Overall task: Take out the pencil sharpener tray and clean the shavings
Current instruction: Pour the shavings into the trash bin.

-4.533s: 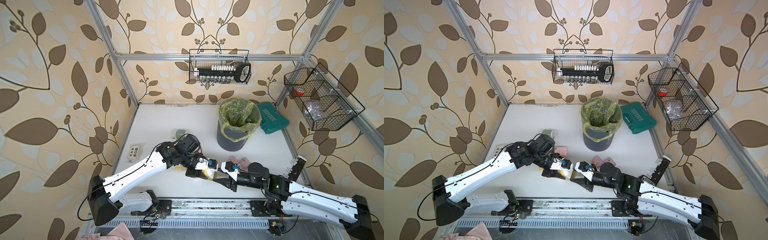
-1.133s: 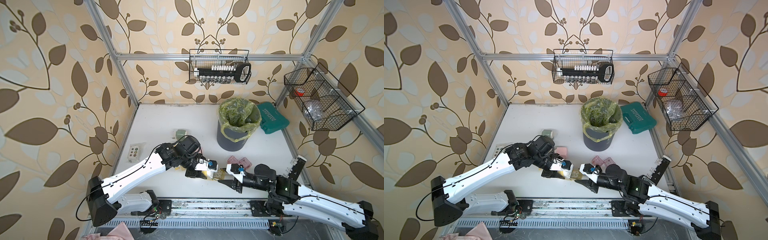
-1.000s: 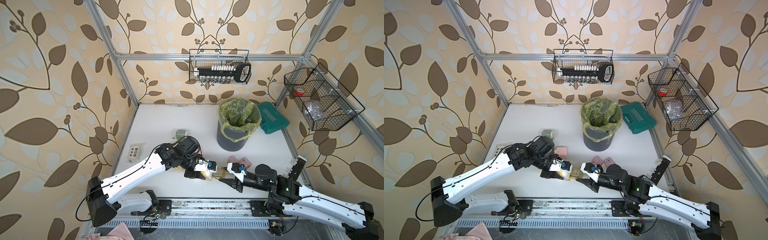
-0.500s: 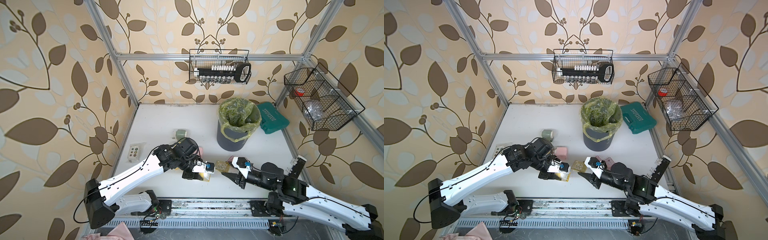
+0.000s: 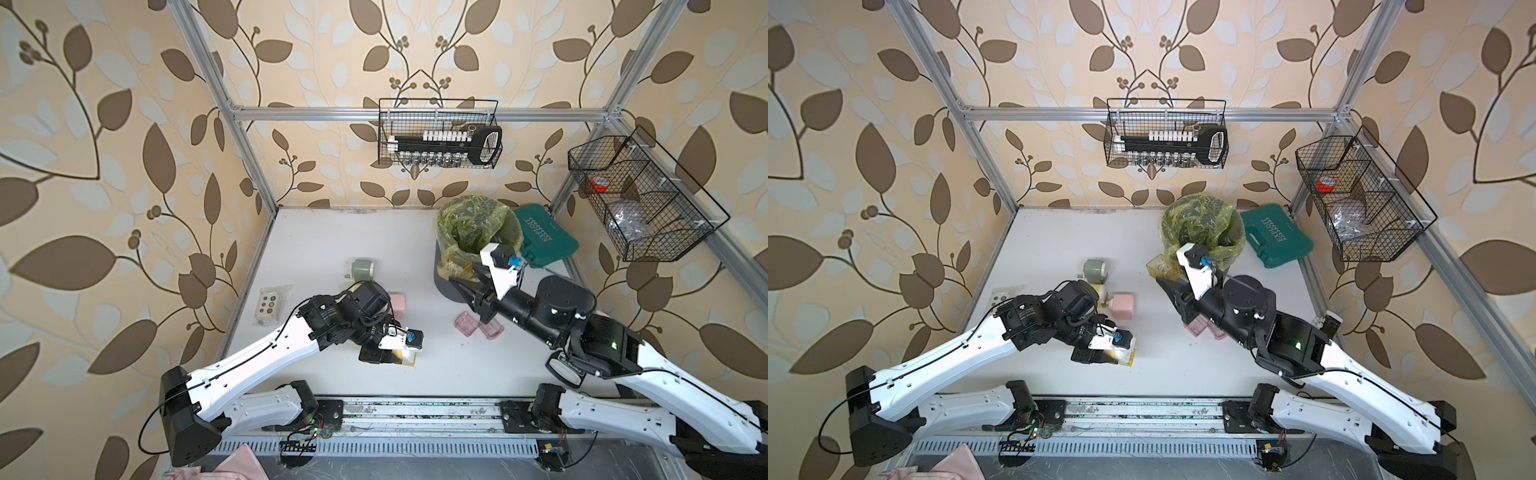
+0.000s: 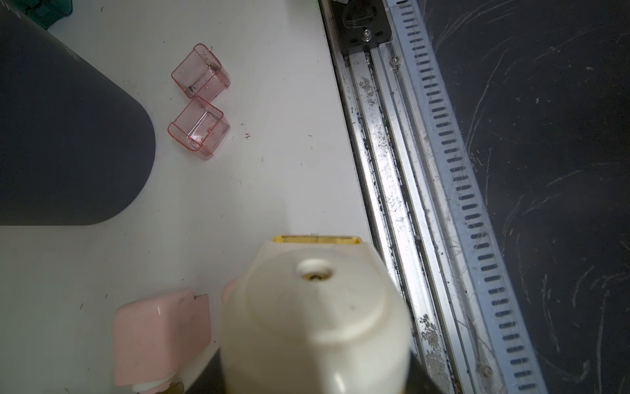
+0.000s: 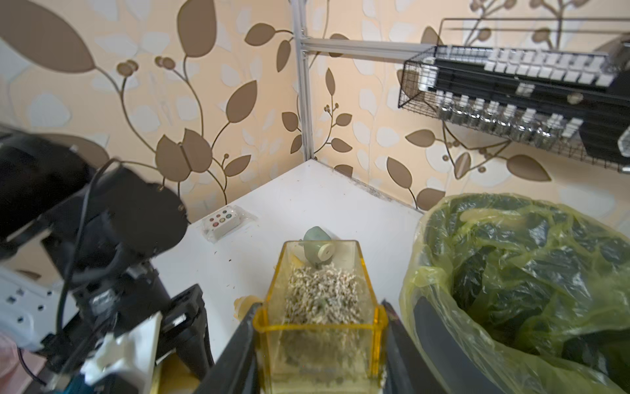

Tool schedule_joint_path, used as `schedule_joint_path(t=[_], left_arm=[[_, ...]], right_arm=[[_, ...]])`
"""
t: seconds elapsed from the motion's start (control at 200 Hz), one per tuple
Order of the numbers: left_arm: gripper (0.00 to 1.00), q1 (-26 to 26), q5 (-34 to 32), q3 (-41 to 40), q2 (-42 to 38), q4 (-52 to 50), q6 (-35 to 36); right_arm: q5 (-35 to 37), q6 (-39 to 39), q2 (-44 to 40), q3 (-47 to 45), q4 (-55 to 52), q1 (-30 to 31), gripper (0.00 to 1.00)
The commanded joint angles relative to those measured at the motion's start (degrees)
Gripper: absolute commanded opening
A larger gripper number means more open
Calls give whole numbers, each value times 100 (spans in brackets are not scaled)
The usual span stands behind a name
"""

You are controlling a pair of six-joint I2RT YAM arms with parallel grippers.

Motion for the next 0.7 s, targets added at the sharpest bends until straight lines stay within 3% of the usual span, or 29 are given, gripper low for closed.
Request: schedule_joint_path(t=[0.0, 0.145, 0.31, 0.555, 0.695], left_arm=[[0, -26, 80, -39, -193, 39, 64], [0, -26, 133, -167, -354, 152, 12], [0, -26, 161, -342, -441, 225, -16], [0, -26, 140, -563, -554, 302, -10], [0, -26, 126, -652, -633, 357, 3]], right_arm=[[-546, 943, 265, 518, -594, -888, 0], [-1595, 1766, 648, 872, -730, -2232, 0], [-3110, 3320, 1204, 1172, -992, -3521, 0], [-4042, 4862, 1488, 1140, -368, -3937, 0], [-4580, 6285, 1525, 652, 529, -4355, 0]])
